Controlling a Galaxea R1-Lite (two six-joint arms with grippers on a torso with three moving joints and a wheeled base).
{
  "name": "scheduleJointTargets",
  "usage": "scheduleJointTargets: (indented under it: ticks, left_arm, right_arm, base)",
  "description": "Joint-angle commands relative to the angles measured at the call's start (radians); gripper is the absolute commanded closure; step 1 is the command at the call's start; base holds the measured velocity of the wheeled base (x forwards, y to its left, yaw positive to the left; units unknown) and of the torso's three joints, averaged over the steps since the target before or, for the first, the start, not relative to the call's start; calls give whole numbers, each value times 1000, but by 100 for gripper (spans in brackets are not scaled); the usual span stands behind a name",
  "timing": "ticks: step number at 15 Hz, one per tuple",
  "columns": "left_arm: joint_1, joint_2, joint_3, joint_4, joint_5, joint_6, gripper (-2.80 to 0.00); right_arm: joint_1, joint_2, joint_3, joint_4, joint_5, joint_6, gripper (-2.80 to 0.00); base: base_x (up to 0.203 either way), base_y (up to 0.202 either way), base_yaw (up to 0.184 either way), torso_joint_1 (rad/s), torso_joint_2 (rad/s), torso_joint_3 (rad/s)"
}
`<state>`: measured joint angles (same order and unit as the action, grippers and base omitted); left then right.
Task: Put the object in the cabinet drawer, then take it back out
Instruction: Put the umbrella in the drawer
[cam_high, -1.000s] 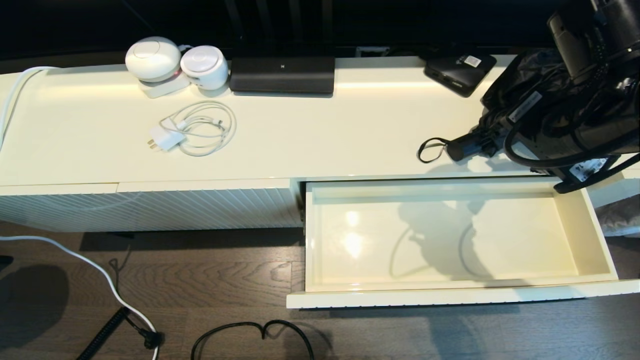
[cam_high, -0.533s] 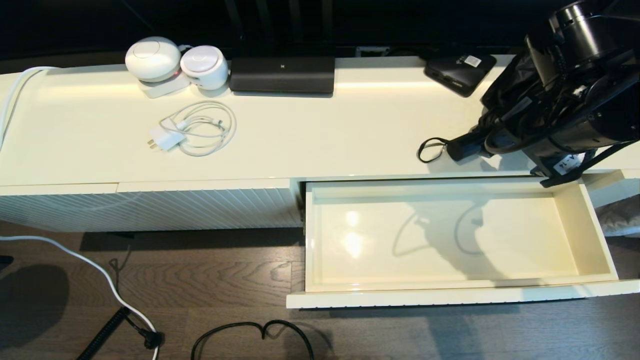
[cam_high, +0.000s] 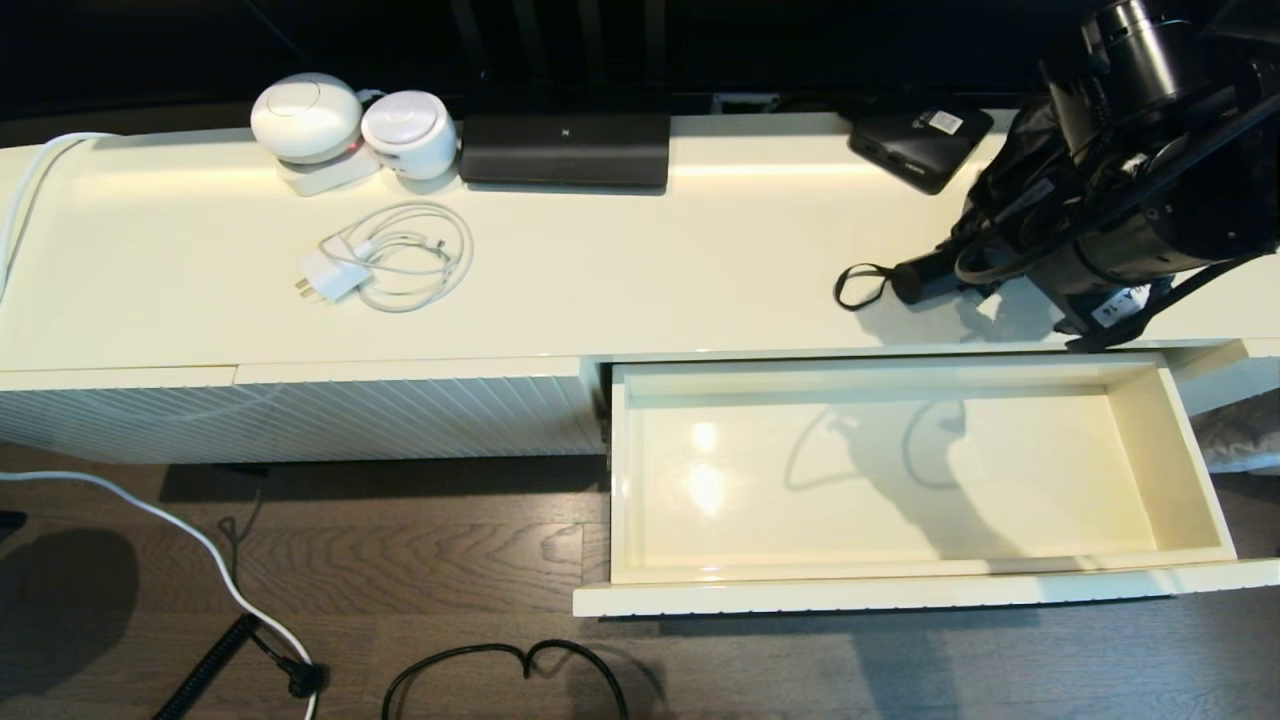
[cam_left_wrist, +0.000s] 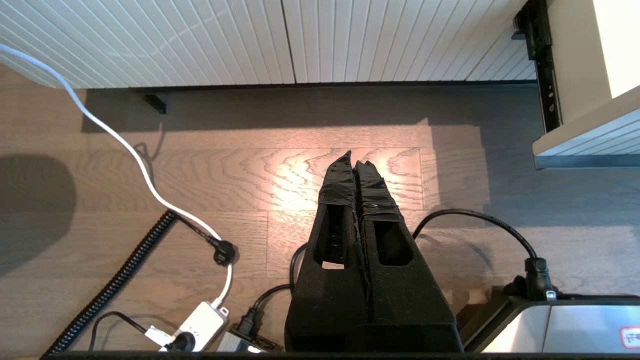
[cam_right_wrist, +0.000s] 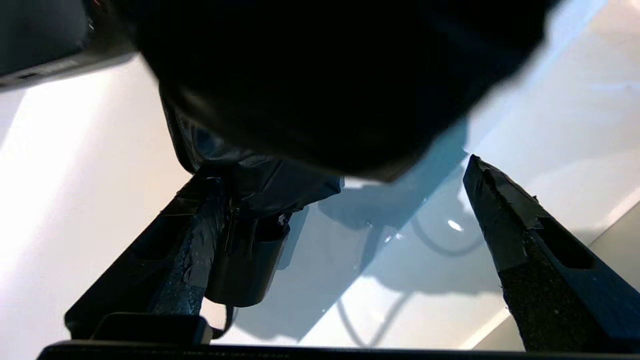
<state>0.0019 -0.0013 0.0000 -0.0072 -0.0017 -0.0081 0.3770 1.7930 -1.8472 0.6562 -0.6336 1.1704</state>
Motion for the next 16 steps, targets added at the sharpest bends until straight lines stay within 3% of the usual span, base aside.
scheduleJointTargets:
  ticks: [1, 9, 16]
  left_arm:
    - [0, -2, 0, 0, 0, -1, 0]
    - [0, 0, 0, 0, 0, 0, 0]
    - [0, -2, 0, 0, 0, -1, 0]
  right_arm:
    - [-2, 13, -44, 7, -2, 3, -280]
    - [-3, 56, -73, -1, 18, 1, -280]
    - [-1, 66, -81, -59, 18, -59, -280]
  base:
    - [0, 0, 0, 0, 0, 0]
    - [0, 0, 0, 0, 0, 0]
    - [0, 0, 0, 0, 0, 0]
